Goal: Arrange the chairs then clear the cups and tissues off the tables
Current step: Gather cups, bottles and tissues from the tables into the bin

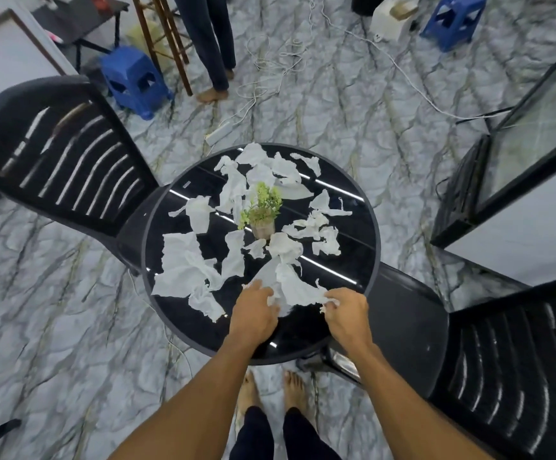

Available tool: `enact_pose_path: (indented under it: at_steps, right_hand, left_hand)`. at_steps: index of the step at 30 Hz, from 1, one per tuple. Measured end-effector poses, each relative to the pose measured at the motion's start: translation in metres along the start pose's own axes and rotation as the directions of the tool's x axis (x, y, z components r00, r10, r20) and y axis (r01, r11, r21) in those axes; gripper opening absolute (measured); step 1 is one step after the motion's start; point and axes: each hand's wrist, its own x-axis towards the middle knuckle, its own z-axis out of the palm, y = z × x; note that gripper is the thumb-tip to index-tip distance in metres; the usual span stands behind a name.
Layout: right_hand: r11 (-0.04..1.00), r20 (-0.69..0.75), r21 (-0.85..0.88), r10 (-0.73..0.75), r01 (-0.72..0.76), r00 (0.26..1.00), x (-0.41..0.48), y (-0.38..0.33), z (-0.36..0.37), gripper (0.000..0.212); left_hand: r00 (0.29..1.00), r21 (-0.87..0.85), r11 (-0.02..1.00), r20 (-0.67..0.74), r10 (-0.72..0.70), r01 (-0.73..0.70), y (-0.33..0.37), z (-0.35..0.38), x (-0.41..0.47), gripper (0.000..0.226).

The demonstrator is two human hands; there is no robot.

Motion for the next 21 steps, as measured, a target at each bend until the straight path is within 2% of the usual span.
enact_pose_path:
  at_steps: [3,8,10,12,15,18,20,21]
  right_hand:
    - [0.994,-0.088,0.077,0.088,-0.081,0.992,0.004,-0.001,0.000,0.024]
    - [0.974,-0.141,0.139,0.201,-0.181,0.969,0.011,-0.007,0.002,0.025]
    - [0.978,-0.142,0.143,0.172,-0.152,0.975,0.011,-0.014,0.005,0.028]
    - [0.993,-0.135,0.105,0.061,-0.047,0.989,0.011,-0.025,0.010,0.028]
    - [0.996,-0.042,-0.015,-0.088,0.087,0.995,0.015,-0.046,0.020,0.031]
    - [0.989,0.124,-0.096,-0.096,0.109,0.988,0.016,-0.067,0.033,0.031]
    - [0.980,0.166,-0.158,-0.097,0.123,0.981,0.016,-0.076,0.047,0.027]
    - [0.968,0.176,-0.212,-0.101,0.138,0.979,0.016,-0.079,0.055,0.032]
  left_hand:
    - [0.999,0.011,1.000,-0.032,-0.016,0.016,-0.005,0.005,-0.001,0.014]
    - [0.990,-0.015,0.994,-0.089,-0.107,0.106,-0.011,-0.008,-0.010,0.020]
    - [0.981,-0.028,0.994,-0.160,-0.107,0.104,-0.013,-0.017,-0.013,0.021]
    - [0.972,-0.045,0.993,-0.207,-0.114,0.107,-0.016,-0.028,-0.016,0.021]
    - [0.969,-0.112,0.984,-0.193,-0.156,0.136,-0.024,-0.043,-0.018,0.022]
    - [0.973,-0.177,0.973,-0.150,-0.174,0.147,-0.037,-0.051,-0.023,0.022]
    - [0.969,-0.217,0.961,-0.143,-0.203,0.169,-0.044,-0.052,-0.030,0.024]
    - [0.964,-0.240,0.953,-0.148,-0.223,0.184,-0.047,-0.052,-0.033,0.026]
